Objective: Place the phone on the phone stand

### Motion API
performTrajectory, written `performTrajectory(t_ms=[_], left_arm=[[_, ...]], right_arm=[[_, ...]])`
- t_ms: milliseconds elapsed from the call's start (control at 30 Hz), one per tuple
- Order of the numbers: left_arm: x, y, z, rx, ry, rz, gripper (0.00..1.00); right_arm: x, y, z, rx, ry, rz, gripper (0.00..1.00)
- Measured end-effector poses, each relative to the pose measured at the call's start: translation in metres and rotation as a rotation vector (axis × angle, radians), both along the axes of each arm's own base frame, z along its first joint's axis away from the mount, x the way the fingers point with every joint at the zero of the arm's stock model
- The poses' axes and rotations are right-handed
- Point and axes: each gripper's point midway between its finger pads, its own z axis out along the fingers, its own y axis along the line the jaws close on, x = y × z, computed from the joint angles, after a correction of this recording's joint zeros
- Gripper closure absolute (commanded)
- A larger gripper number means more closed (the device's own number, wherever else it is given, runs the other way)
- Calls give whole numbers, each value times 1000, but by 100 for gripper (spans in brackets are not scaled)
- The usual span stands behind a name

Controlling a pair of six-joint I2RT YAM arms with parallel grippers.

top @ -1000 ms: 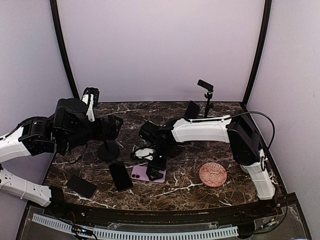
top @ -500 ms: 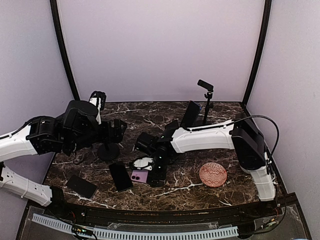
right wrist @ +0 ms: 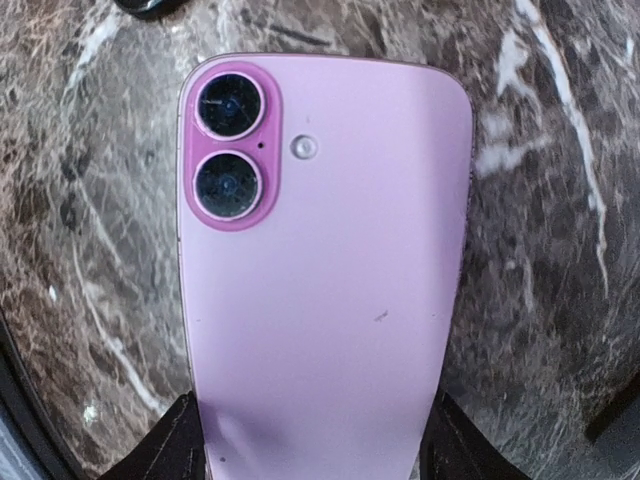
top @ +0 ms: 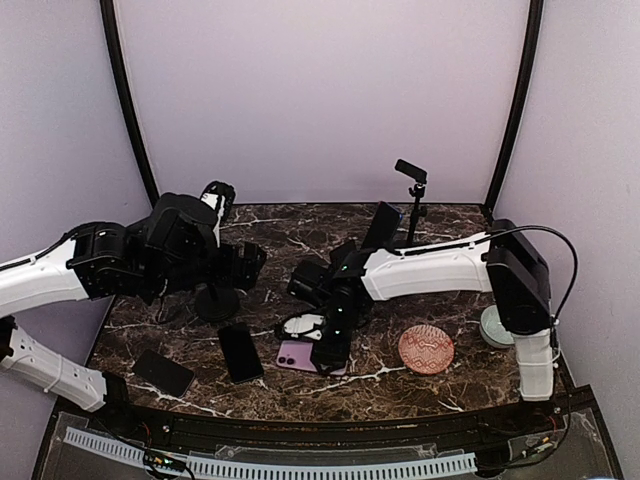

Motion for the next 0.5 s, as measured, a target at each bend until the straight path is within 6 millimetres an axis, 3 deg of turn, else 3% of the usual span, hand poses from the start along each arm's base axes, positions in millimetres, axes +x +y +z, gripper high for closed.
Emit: performTrajectory(t_ms=[133,300,433,500], left_arm=[[0,-10,-4,87,16,-57,2],[-7,-16,-11,155,35,-154,3],[-34,-34,-11,159,73,-391,9],[-52,-39,-5,137,79,-513,12]], right_arm=[[3,-13,20,40,36,-17,67],[7,-14,66,167,44,-6,67],[-9,-21,103,292,96,73,66],[-17,-26,112,323,118,103,64]])
